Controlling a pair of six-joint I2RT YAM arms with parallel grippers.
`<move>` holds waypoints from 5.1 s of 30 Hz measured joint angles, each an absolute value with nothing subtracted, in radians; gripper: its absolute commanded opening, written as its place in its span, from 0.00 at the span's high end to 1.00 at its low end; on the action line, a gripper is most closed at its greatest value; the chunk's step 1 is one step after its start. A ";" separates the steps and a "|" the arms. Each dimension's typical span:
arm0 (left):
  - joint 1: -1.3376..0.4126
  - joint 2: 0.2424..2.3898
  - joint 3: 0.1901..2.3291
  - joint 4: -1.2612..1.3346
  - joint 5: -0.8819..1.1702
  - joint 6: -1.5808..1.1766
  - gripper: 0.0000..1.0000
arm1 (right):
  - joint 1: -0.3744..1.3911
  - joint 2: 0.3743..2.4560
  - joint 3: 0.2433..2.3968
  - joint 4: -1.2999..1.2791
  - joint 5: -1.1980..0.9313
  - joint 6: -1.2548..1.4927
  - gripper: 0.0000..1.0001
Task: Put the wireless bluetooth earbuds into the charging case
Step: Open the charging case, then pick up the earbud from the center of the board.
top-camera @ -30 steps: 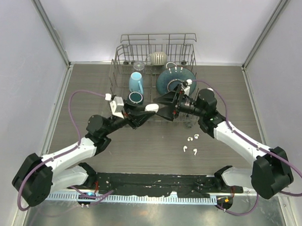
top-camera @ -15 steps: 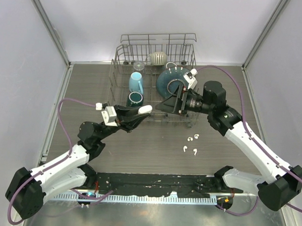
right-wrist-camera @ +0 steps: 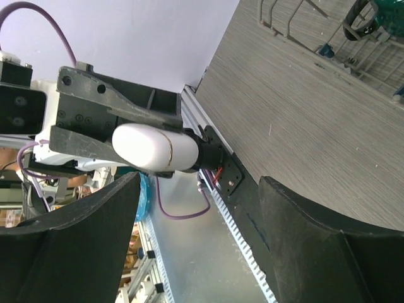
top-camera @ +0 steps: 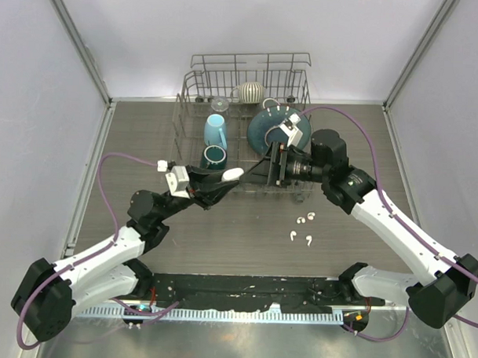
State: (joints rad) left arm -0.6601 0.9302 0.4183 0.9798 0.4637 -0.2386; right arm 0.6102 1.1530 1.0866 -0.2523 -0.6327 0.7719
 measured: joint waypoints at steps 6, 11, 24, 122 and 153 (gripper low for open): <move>-0.657 0.970 0.418 1.027 0.486 -0.281 1.00 | 0.612 1.175 1.095 -0.247 -0.612 0.783 0.20; -0.648 1.006 0.418 1.068 0.479 -0.308 1.00 | 0.613 1.201 1.111 -0.256 -0.608 0.784 0.20; -0.639 1.072 0.418 1.224 0.495 -0.393 1.00 | 0.601 1.210 1.111 -0.200 -0.650 0.865 0.20; -0.662 0.915 0.336 1.285 0.525 -0.435 1.00 | 0.542 1.060 0.508 -0.600 0.227 0.822 0.56; -0.662 0.919 0.336 1.282 0.525 -0.434 1.00 | 0.543 1.101 0.507 -0.614 0.205 0.822 0.60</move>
State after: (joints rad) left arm -0.6617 0.9188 0.3363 1.2819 0.5251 -0.4343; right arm 0.5430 1.1007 0.5068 -0.6140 0.2050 0.8219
